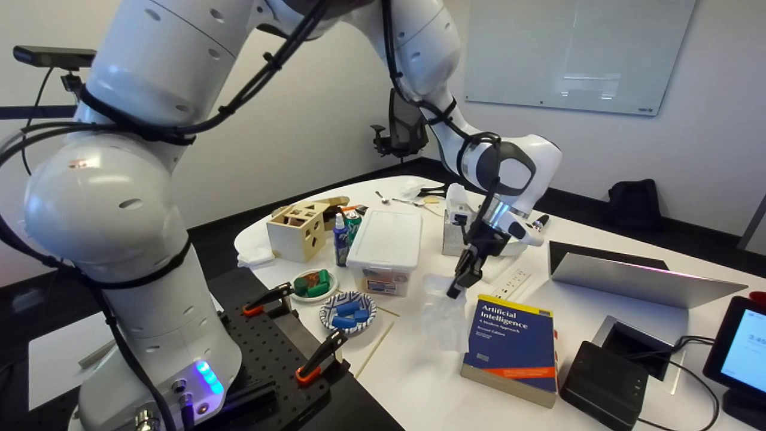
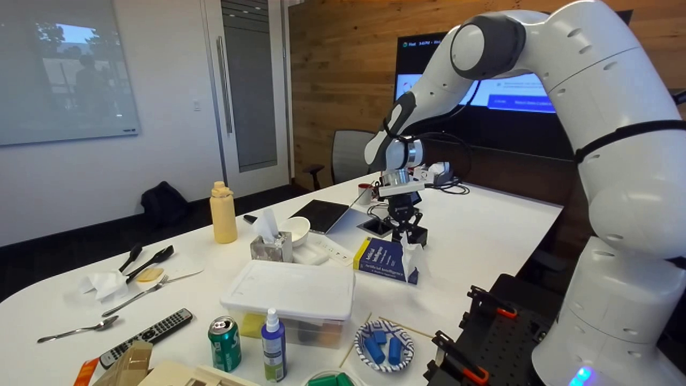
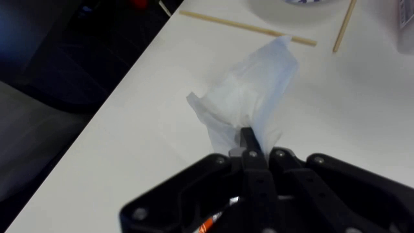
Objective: Use the tissue to wipe the book
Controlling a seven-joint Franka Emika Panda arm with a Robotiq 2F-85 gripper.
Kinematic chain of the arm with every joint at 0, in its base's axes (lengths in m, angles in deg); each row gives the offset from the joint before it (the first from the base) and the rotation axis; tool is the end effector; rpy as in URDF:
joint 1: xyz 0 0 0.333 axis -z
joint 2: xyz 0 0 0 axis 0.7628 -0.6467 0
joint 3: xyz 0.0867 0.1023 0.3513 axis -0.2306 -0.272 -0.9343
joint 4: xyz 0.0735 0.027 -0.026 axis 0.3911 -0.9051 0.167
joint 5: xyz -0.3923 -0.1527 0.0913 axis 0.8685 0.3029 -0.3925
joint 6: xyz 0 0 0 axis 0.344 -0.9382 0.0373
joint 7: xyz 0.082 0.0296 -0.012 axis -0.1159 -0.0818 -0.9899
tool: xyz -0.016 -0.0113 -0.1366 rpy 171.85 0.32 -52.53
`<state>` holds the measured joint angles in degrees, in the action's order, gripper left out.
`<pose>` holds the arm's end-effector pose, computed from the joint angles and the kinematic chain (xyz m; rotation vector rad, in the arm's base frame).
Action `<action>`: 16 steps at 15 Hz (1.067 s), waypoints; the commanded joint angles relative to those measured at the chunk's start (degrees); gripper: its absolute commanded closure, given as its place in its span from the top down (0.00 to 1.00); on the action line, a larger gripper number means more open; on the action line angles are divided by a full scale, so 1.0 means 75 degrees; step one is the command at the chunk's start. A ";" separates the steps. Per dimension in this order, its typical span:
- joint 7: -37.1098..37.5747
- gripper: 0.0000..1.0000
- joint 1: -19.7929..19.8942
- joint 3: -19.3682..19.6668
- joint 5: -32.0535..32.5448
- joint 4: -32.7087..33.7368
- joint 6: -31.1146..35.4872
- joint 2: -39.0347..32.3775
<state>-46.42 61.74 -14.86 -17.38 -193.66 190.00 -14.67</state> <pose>0.5629 -0.2478 0.1419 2.6713 -1.4409 -0.7430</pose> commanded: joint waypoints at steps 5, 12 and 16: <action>0.0003 0.00 -0.0189 -0.0160 -0.0496 -0.1358 -0.0518 0.1612; 0.0700 0.00 -0.0415 -0.0330 -0.0842 -0.0695 -0.1475 0.0815; 0.1326 0.00 -0.0570 -0.0313 -0.0808 0.0032 -0.1630 0.0080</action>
<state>-39.96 58.54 -17.64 -22.75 -198.80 180.49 -9.85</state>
